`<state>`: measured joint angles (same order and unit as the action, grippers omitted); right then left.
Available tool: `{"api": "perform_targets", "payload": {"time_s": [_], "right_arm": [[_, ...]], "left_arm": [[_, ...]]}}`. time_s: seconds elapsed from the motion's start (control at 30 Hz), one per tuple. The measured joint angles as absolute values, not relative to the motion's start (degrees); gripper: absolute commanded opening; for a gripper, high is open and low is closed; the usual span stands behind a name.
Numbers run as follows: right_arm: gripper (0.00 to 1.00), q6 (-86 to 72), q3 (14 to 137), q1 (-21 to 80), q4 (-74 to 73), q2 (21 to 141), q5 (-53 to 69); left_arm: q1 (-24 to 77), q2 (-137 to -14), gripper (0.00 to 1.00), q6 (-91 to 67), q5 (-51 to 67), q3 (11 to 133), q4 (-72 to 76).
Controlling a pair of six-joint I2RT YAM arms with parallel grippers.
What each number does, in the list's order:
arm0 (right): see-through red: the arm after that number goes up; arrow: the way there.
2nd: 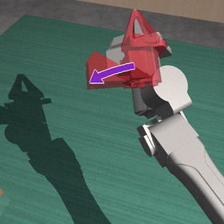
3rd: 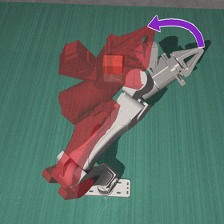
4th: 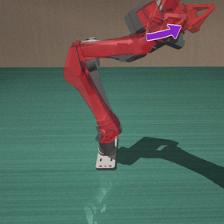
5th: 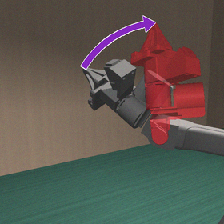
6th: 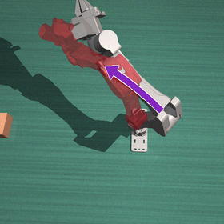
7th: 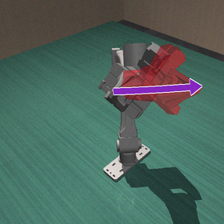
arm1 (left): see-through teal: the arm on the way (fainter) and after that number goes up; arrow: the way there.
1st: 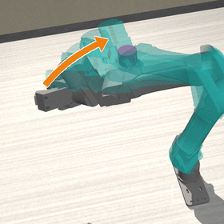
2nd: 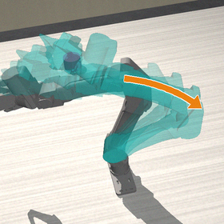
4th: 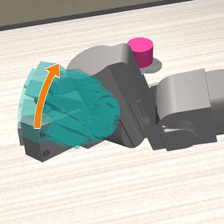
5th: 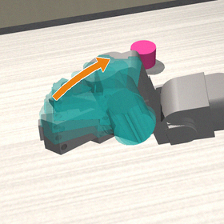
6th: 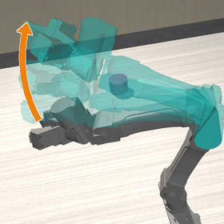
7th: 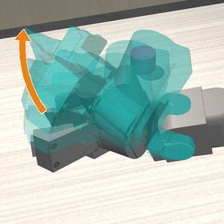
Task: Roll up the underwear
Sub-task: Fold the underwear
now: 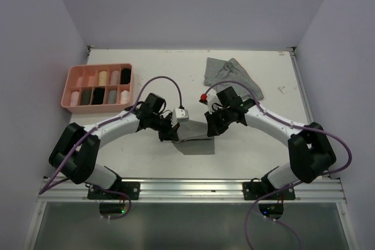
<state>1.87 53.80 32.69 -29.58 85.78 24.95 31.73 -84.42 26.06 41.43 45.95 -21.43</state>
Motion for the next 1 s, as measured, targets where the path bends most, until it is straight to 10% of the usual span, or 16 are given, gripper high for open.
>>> {"api": "perform_targets", "payload": {"time_s": [0.1,0.3,0.87,1.0], "right_arm": [[0.14,2.3,53.8,32.7,-29.8,85.0,24.8],[0.22,3.2,53.8,32.4,-32.0,84.1,22.5],[0.2,-26.0,52.1,32.4,-28.6,82.9,15.0],[0.23,-36.6,47.3,32.6,-26.6,76.5,14.4]], "left_arm": [[32.4,-84.7,0.01,26.1,41.6,45.8,-21.5],[34.2,-86.2,0.42,29.0,42.9,45.7,-24.9],[22.1,-84.7,0.59,18.6,37.0,55.9,-17.8],[19.3,-90.0,0.82,19.1,33.1,59.0,-16.4]]}}
